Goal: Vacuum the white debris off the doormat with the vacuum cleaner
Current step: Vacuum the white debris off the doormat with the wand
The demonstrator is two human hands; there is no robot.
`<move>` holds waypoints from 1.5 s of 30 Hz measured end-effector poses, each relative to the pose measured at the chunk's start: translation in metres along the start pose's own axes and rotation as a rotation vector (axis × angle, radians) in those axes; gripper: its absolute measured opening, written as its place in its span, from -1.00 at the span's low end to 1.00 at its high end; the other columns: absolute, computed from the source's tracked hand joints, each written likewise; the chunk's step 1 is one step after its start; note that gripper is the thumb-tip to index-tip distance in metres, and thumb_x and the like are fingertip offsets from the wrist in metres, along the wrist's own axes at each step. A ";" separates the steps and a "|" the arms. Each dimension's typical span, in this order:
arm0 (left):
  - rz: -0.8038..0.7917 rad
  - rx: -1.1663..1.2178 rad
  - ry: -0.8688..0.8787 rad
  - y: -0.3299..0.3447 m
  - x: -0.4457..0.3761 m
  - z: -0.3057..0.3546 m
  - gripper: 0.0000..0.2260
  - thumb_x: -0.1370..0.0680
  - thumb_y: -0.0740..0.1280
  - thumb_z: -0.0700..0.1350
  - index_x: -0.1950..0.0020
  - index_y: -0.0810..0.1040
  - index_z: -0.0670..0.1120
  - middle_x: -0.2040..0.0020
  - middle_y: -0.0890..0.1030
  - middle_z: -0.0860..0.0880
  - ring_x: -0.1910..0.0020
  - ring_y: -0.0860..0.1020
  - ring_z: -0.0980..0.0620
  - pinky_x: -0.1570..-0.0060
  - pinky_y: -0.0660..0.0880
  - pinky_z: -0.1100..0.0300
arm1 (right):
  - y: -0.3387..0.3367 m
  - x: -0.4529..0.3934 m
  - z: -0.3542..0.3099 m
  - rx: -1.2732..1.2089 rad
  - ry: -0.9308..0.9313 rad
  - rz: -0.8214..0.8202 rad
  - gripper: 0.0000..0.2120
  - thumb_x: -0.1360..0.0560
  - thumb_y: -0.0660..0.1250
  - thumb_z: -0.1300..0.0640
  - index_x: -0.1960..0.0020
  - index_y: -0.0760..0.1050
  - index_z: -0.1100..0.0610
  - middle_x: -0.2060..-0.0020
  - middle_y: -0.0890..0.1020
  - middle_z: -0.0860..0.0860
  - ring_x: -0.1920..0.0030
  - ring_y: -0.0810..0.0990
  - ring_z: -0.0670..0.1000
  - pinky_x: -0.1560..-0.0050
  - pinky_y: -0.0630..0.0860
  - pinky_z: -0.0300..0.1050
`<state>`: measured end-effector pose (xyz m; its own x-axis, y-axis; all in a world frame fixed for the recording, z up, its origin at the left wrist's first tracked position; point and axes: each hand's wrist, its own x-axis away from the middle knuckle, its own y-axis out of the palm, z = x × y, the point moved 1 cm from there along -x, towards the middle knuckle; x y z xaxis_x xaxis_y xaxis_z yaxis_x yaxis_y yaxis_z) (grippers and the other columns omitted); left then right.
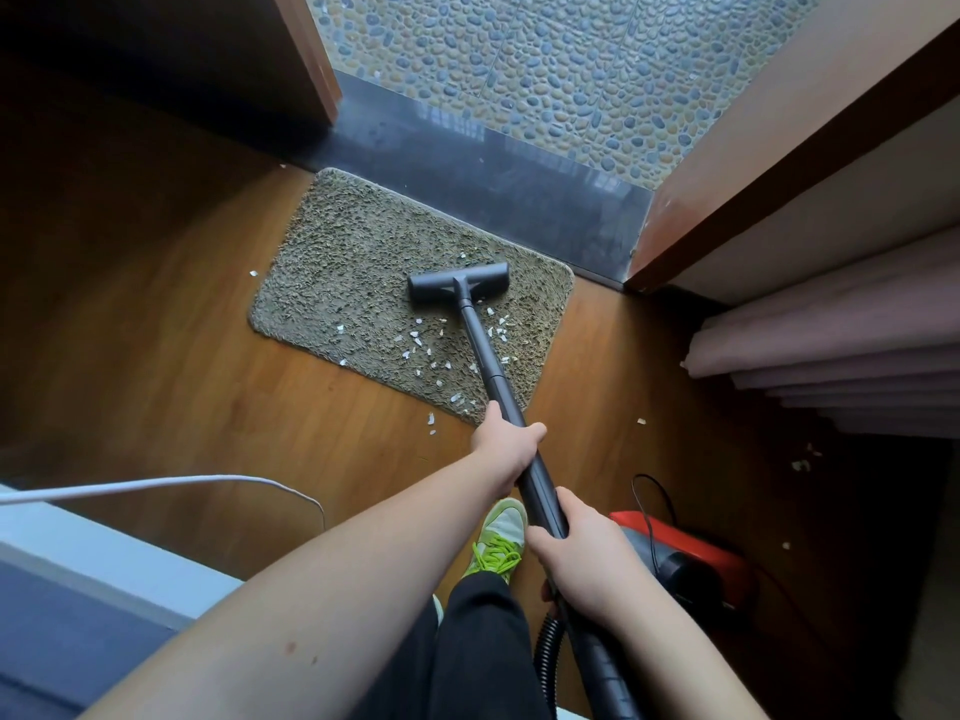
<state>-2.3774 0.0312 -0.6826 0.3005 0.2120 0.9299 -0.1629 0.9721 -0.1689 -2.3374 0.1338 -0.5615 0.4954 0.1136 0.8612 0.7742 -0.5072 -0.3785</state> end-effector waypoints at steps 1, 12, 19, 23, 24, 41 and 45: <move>0.003 0.000 0.005 0.001 0.001 -0.003 -0.18 -0.39 0.37 0.04 -0.58 0.06 0.11 -0.30 0.49 -0.13 -0.11 0.59 -0.21 -0.07 0.60 -0.11 | 0.001 0.002 0.003 0.009 -0.003 0.000 -0.76 -0.50 0.25 0.01 -0.12 0.36 0.06 0.15 0.60 0.03 0.20 0.65 0.11 0.15 0.62 -0.01; 0.010 0.050 0.016 -0.003 -0.001 -0.003 -0.10 -0.26 0.34 0.08 -0.56 0.06 0.16 -0.20 0.54 -0.14 -0.03 0.63 -0.25 0.01 0.62 -0.15 | 0.004 0.001 0.000 0.007 -0.036 0.006 -0.88 -0.49 0.23 0.00 0.01 0.37 -0.01 0.24 0.61 0.05 0.30 0.65 0.08 0.22 0.63 0.00; 0.070 0.004 0.085 -0.019 -0.018 0.028 -0.35 -0.44 0.37 -0.03 -0.50 0.23 0.05 -0.14 0.52 -0.14 -0.02 0.59 -0.17 0.05 0.63 -0.03 | -0.009 -0.024 -0.031 0.043 -0.036 0.019 -0.87 -0.50 0.21 0.03 0.05 0.36 0.08 0.21 0.58 0.05 0.29 0.59 0.07 0.25 0.51 -0.10; 0.077 -0.003 0.103 -0.023 -0.033 0.042 -0.33 -0.45 0.39 -0.03 -0.52 0.22 0.03 -0.16 0.52 -0.12 -0.03 0.57 -0.13 0.13 0.61 0.05 | -0.015 -0.035 -0.045 0.053 -0.026 0.016 -0.87 -0.50 0.21 0.02 0.07 0.33 0.07 0.15 0.59 0.08 0.26 0.61 0.09 0.23 0.56 -0.07; 0.079 -0.002 0.104 -0.024 -0.035 0.045 -0.34 -0.46 0.40 -0.03 -0.51 0.23 0.03 -0.16 0.52 -0.12 -0.03 0.57 -0.13 0.12 0.62 0.04 | -0.016 -0.038 -0.047 0.044 -0.021 0.015 -0.87 -0.49 0.21 0.02 0.07 0.32 0.06 0.13 0.60 0.11 0.23 0.64 0.14 0.19 0.60 -0.03; 0.055 -0.015 0.074 -0.021 -0.048 0.053 -0.43 -0.49 0.37 -0.04 -0.46 0.24 0.00 -0.10 0.49 -0.14 -0.01 0.56 -0.15 0.23 0.57 0.09 | -0.024 -0.051 -0.049 0.028 0.009 -0.032 -0.82 -0.46 0.20 0.00 -0.01 0.35 0.07 0.12 0.61 0.15 0.17 0.66 0.23 0.07 0.64 0.17; 0.041 -0.016 0.060 -0.020 -0.043 0.051 -0.41 -0.48 0.36 -0.04 -0.46 0.21 0.00 -0.12 0.50 -0.16 -0.03 0.57 -0.18 0.22 0.60 0.04 | -0.024 -0.047 -0.045 0.019 0.000 -0.033 -0.82 -0.49 0.21 0.01 -0.04 0.36 0.06 0.12 0.60 0.12 0.24 0.67 0.17 0.13 0.66 0.13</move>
<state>-2.4353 -0.0027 -0.7028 0.3499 0.2567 0.9009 -0.1609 0.9639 -0.2122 -2.3973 0.1018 -0.5779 0.4694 0.1300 0.8734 0.7974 -0.4873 -0.3561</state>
